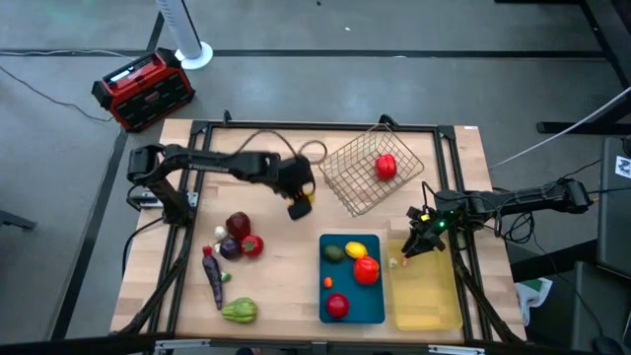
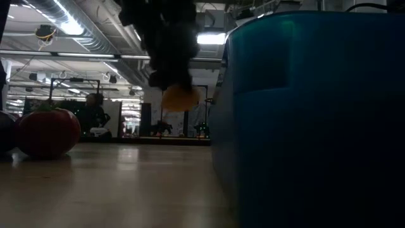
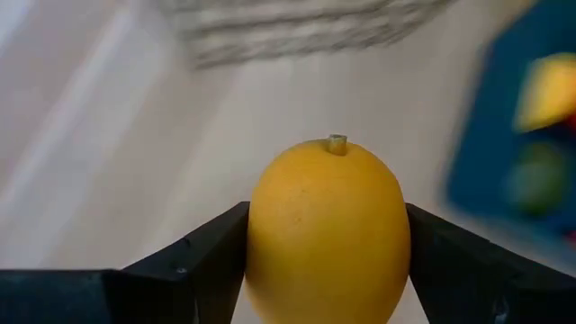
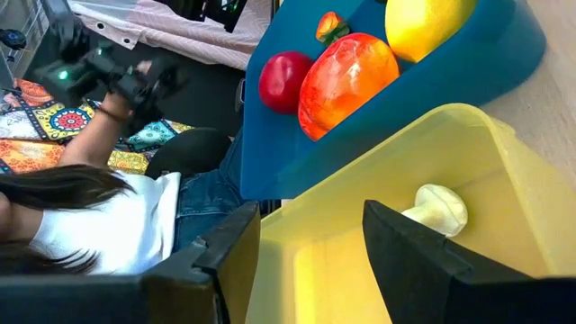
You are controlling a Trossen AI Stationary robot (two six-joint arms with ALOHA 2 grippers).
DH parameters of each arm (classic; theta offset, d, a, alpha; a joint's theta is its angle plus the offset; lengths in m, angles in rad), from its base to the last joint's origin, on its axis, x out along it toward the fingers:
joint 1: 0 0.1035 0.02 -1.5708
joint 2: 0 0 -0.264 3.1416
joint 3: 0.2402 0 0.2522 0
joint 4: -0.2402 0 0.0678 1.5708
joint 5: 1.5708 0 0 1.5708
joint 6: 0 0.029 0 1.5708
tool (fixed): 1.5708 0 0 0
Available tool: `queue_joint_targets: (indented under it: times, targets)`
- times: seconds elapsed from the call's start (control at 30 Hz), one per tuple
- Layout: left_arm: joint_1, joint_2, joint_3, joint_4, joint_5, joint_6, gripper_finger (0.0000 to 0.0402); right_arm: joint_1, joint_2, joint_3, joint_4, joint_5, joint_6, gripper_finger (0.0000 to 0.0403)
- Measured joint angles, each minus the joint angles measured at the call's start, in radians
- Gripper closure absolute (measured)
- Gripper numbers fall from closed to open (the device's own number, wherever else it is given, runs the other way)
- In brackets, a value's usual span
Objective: Sort produce into baskets
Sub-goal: Put the yellow lemon into the blue bin
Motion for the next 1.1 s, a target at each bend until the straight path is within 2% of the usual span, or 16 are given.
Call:
queue_joint_targets:
  times: [0.13,0.23,0.37,0.57,0.73,0.93,1.1]
  targets:
    - [-0.118,0.000,0.000,0.167,-0.008,-0.070,0.0139,0.000,0.000,0.000,0.000,0.000,0.000,0.0205]
    - [-0.196,0.000,0.000,0.284,-0.059,-0.106,0.0138,0.000,0.000,0.000,0.000,0.000,0.000,0.0205]
    - [-0.285,0.019,0.001,0.421,-0.108,-0.109,0.0139,0.000,0.000,0.000,0.000,0.001,0.000,0.0205]
    - [-0.380,0.102,0.001,0.601,-0.114,-0.091,0.0134,0.000,0.000,0.001,-0.002,0.005,0.000,0.0205]
    - [-0.427,0.164,0.001,0.606,-0.115,-0.005,0.0133,0.000,0.000,0.001,0.001,0.004,0.000,0.0205]
    - [-0.434,0.198,0.000,0.607,-0.115,-0.052,0.0129,0.000,0.000,0.001,0.000,0.004,0.000,0.0205]
    - [-0.434,0.198,0.000,0.620,-0.111,-0.043,0.0102,0.000,0.000,0.001,-0.002,0.003,0.000,0.0205]
